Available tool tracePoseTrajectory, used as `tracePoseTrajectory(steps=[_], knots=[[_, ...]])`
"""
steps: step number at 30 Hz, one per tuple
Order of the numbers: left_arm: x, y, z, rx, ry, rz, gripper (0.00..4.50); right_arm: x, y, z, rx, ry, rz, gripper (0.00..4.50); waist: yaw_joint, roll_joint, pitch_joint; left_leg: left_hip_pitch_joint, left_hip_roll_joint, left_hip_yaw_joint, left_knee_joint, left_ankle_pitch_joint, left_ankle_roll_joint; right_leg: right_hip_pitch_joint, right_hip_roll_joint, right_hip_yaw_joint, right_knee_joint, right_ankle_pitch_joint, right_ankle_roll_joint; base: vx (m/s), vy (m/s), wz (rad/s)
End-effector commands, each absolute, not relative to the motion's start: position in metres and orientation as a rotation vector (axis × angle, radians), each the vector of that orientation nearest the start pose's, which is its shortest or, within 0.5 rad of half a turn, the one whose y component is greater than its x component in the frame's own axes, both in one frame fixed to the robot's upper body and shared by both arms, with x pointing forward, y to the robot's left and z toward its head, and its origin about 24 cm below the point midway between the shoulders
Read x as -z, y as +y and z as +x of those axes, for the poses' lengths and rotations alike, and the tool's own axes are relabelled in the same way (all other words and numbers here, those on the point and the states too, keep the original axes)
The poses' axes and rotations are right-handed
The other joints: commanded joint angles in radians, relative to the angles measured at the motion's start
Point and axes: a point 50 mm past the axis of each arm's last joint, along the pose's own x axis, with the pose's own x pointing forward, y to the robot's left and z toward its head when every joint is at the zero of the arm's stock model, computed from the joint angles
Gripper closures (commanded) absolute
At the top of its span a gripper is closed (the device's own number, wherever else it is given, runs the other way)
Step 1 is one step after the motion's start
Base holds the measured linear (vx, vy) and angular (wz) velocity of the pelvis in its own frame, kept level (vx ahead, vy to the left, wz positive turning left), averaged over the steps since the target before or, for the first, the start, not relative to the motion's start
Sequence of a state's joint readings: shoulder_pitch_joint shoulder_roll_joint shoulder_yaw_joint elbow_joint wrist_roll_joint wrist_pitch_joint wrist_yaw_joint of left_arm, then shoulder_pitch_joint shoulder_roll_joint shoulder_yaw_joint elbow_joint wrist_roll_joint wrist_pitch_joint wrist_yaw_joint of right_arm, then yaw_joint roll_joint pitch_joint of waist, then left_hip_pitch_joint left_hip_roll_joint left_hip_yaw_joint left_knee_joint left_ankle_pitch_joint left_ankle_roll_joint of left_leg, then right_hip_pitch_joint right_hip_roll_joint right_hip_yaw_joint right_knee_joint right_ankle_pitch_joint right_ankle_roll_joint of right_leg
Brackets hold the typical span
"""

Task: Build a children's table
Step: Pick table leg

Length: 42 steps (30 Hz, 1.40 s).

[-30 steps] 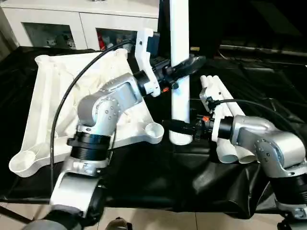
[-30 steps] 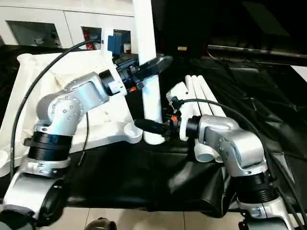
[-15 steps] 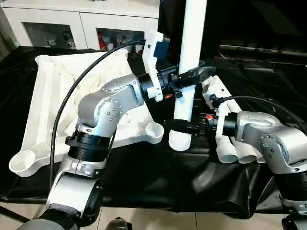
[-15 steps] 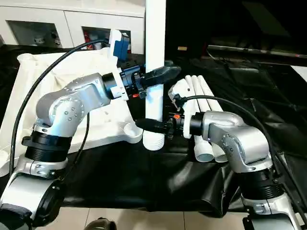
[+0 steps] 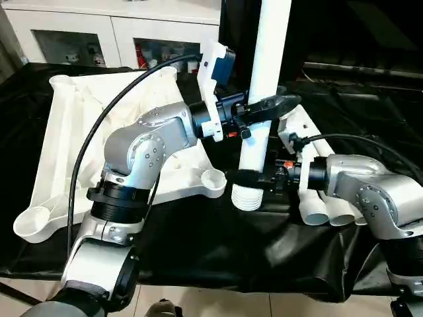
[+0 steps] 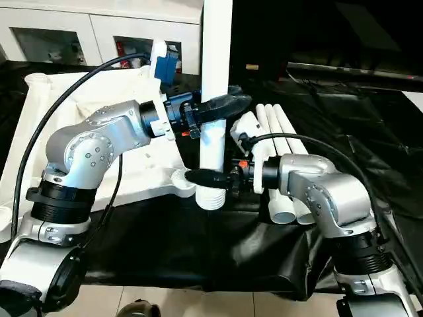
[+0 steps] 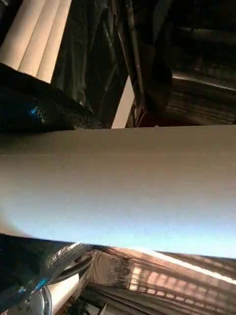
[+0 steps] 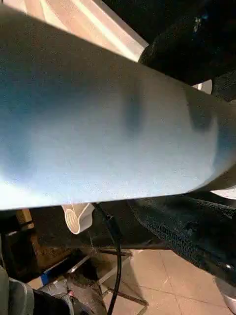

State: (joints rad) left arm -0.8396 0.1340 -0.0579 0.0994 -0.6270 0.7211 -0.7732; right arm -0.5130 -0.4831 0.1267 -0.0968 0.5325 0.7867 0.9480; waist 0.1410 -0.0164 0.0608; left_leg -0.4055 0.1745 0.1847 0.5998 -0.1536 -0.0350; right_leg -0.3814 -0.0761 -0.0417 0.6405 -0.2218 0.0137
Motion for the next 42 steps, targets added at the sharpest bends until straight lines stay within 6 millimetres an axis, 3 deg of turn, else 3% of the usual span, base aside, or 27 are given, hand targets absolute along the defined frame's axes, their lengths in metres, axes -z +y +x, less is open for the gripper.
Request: tracePoseTrajectory(steps=[1, 10, 20, 23, 26, 28, 34, 37, 38, 40, 42], knots=[[-0.221, 0.043, 0.316, 1.351, -0.041, -0.264, 2.68, -0.144, -0.127, 0.288, -1.248, 0.311, 0.041, 1.68, -0.004, -0.015, -0.073, 0.032, 0.051, -0.017, -0.061, -0.130, 0.008, 0.038, -0.069, 0.038, -0.077, -0.085, -0.214, 0.000, 0.000, 0.00], [-0.221, 0.045, 0.317, 1.351, -0.038, -0.259, 2.68, -0.143, -0.127, 0.287, -1.252, 0.316, 0.051, 2.50, -0.003, -0.013, -0.075, 0.032, 0.051, -0.017, -0.060, -0.124, 0.008, 0.038, -0.068, 0.038, -0.075, -0.067, -0.216, 0.000, 0.000, 0.00], [-0.224, 0.047, 0.320, 1.326, -0.062, -0.261, 2.68, -0.142, -0.128, 0.286, -1.241, 0.312, 0.057, 2.59, -0.003, -0.010, -0.075, 0.032, 0.051, -0.017, -0.060, -0.130, 0.002, 0.039, -0.069, 0.038, -0.074, -0.070, -0.218, 0.000, 0.000, 0.00], [-0.224, 0.048, 0.320, 1.328, -0.058, -0.292, 1.98, -0.142, -0.128, 0.287, -1.229, 0.302, 0.062, 2.59, -0.003, -0.011, -0.075, 0.032, 0.051, -0.018, -0.060, -0.127, 0.003, 0.039, -0.069, 0.038, -0.074, -0.058, -0.221, 0.000, 0.000, 0.00], [-0.234, 0.051, 0.323, 1.264, -0.183, -0.469, 1.70, -0.143, -0.126, 0.290, -1.194, 0.266, 0.097, 2.59, -0.001, -0.002, -0.076, 0.031, 0.050, -0.020, -0.060, -0.135, -0.005, 0.040, -0.070, 0.037, -0.074, -0.048, -0.237, 0.000, 0.000, 0.00], [-0.239, 0.054, 0.327, 1.196, -0.268, -0.547, 1.55, -0.144, -0.126, 0.291, -1.184, 0.248, 0.124, 2.59, -0.002, -0.008, -0.076, 0.030, 0.052, -0.020, -0.060, -0.146, 0.000, 0.043, -0.071, 0.037, -0.077, -0.034, -0.246, 0.000, 0.000, 0.00], [-0.239, 0.064, 0.325, 1.193, -0.336, -0.829, 1.40, -0.148, -0.127, 0.291, -1.154, 0.195, 0.204, 2.59, 0.000, -0.007, -0.075, 0.030, 0.049, -0.019, -0.059, -0.155, 0.006, 0.043, -0.069, 0.036, -0.076, -0.044, -0.245, 0.000, 0.000, 0.00], [-0.235, 0.074, 0.324, 1.158, -0.367, -0.970, 1.40, -0.150, -0.129, 0.291, -1.118, 0.156, 0.240, 2.59, -0.001, 0.005, -0.076, 0.031, 0.050, -0.021, -0.061, -0.173, -0.005, 0.041, -0.067, 0.035, -0.078, -0.045, -0.247, 0.000, 0.000, 0.00], [-0.233, 0.077, 0.325, 1.130, -0.373, -0.984, 1.40, -0.150, -0.130, 0.292, -1.103, 0.149, 0.244, 2.59, -0.002, 0.002, -0.076, 0.031, 0.050, -0.021, -0.061, -0.175, -0.005, 0.042, -0.066, 0.036, -0.078, -0.041, -0.245, 0.000, 0.000, 0.00], [-0.231, 0.081, 0.327, 1.094, -0.368, -0.974, 1.40, -0.150, -0.131, 0.293, -1.073, 0.139, 0.239, 2.59, -0.002, 0.010, -0.076, 0.033, 0.051, -0.023, -0.063, -0.182, -0.013, 0.041, -0.066, 0.036, -0.079, -0.046, -0.233, 0.000, 0.000, 0.00], [-0.221, 0.093, 0.332, 0.968, -0.342, -0.827, 1.40, -0.149, -0.137, 0.300, -0.970, 0.122, 0.217, 2.59, -0.006, 0.010, -0.074, 0.035, 0.052, -0.025, -0.069, -0.206, -0.025, 0.038, -0.064, 0.037, -0.084, -0.076, -0.203, 0.000, 0.000, 0.00]])
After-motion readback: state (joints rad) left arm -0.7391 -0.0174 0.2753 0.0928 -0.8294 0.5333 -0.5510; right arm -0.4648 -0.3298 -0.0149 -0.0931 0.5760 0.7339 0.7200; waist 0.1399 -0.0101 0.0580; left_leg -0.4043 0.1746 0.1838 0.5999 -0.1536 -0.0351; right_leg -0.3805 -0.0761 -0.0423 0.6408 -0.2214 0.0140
